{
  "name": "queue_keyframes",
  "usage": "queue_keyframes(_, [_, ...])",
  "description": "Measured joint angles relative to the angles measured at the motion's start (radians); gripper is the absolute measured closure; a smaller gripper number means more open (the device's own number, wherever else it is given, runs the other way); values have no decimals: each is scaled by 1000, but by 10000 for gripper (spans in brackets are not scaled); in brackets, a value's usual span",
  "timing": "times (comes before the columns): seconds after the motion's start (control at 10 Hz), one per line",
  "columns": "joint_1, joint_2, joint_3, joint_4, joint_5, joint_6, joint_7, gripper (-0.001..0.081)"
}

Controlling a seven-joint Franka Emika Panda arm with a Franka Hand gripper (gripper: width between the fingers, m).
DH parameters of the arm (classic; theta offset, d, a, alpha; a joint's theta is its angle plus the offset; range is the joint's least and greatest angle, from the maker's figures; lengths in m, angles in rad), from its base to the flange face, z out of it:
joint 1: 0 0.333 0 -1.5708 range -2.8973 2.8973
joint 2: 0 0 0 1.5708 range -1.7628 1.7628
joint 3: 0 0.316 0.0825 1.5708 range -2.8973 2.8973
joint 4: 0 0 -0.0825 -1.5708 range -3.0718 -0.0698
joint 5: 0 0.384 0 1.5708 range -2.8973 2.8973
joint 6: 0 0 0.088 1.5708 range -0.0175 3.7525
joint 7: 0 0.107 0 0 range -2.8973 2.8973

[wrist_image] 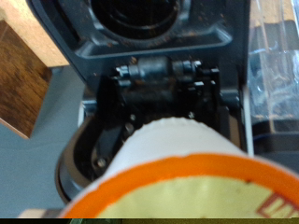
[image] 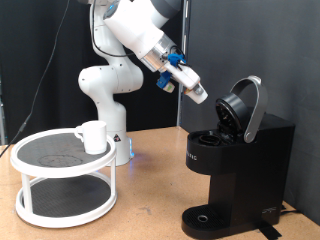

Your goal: Make a cup of coffee with the keurig machine

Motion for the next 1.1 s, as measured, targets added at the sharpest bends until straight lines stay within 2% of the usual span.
queue_keyframes(0.4, [2, 54, 30, -8, 19, 80, -24, 470])
queue_keyframes(1.1, [2, 138, 67, -12, 38, 167, -58, 470])
